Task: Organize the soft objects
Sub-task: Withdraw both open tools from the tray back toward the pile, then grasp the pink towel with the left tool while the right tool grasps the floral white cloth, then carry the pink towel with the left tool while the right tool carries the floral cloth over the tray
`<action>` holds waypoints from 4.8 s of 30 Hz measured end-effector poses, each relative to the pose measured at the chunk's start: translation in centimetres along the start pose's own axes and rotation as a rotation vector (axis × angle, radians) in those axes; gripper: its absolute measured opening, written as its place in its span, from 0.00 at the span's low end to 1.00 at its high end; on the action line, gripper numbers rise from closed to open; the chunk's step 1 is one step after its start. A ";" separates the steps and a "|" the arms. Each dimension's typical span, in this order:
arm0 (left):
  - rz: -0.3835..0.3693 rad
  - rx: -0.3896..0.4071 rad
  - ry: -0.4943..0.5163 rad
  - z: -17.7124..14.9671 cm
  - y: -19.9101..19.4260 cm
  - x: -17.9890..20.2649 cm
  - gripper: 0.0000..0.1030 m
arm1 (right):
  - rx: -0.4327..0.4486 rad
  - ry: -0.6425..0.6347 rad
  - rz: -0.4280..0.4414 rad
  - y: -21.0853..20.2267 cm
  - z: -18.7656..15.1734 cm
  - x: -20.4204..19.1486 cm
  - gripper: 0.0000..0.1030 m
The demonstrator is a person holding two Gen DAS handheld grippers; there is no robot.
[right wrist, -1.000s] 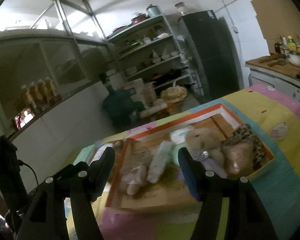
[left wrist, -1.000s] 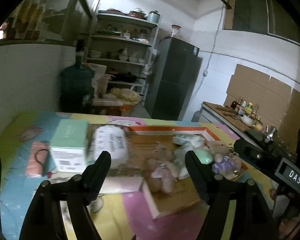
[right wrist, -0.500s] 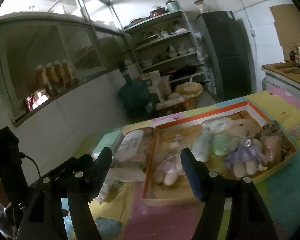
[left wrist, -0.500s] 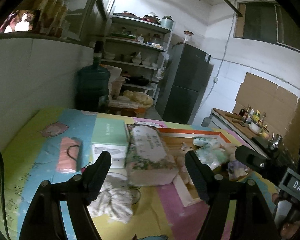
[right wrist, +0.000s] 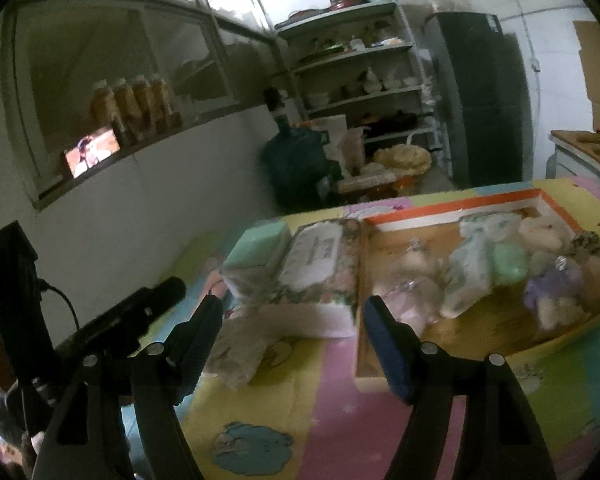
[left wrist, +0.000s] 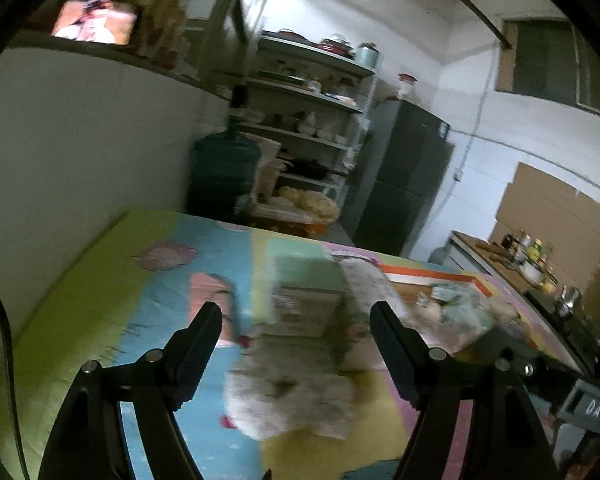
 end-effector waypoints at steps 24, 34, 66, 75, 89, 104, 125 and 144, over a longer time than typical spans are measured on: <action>0.094 -0.083 -0.089 0.7 1.7 -9.9 0.74 | -0.313 -0.077 0.066 11.3 -6.2 -6.7 0.73; 0.098 -0.258 -0.028 0.1 8.5 -8.6 0.74 | -0.280 -0.161 0.087 10.2 -6.4 -7.9 0.22; 0.149 -0.269 -0.020 -0.6 8.3 -8.5 0.39 | -0.219 -0.128 0.145 6.8 -5.8 -5.9 0.22; 0.138 -0.159 0.010 1.2 4.1 -6.8 0.39 | -0.192 -0.143 0.157 5.7 -5.3 -6.8 0.22; -0.009 -0.079 0.079 3.1 2.0 0.6 0.39 | -0.088 -0.104 0.106 2.4 -2.6 -4.2 0.22; -0.131 -0.114 0.177 2.6 4.8 9.1 0.39 | -0.011 -0.012 -0.006 -1.3 -0.7 3.0 0.22; -0.227 -0.183 0.239 1.1 10.6 18.5 0.39 | 0.097 0.099 -0.163 -5.3 2.6 14.4 0.23; -0.211 -0.262 0.286 -0.1 17.4 23.2 0.39 | 0.123 0.110 -0.260 -4.7 7.2 22.9 0.23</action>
Point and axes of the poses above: each gripper's, at about its wrist camera, not at the fingertips, and y roughly the way its jaws point, x to its right, z to its top, the point moved 6 cm from there along y, roughly the way its jaws point, and after that the axes turned 5 degrees about -z, right-handed, at the moved point
